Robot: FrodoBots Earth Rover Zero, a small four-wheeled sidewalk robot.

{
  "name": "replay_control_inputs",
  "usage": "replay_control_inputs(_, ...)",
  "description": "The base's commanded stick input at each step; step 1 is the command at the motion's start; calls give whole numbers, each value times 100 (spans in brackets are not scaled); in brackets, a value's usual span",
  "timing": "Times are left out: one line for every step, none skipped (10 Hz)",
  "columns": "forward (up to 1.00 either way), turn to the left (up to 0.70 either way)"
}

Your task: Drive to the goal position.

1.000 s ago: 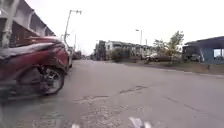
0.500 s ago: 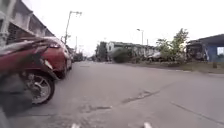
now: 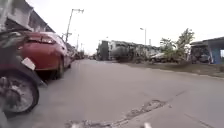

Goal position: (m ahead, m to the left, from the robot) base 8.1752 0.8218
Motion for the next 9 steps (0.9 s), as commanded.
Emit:
replay_control_inputs(70, 33)
replay_control_inputs(70, 23)
replay_control_inputs(70, 9)
replay_control_inputs(70, 1)
replay_control_inputs(70, 0)
replay_control_inputs(70, 3)
replay_control_inputs(70, 9)
replay_control_inputs(70, 17)
replay_control_inputs(70, 35)
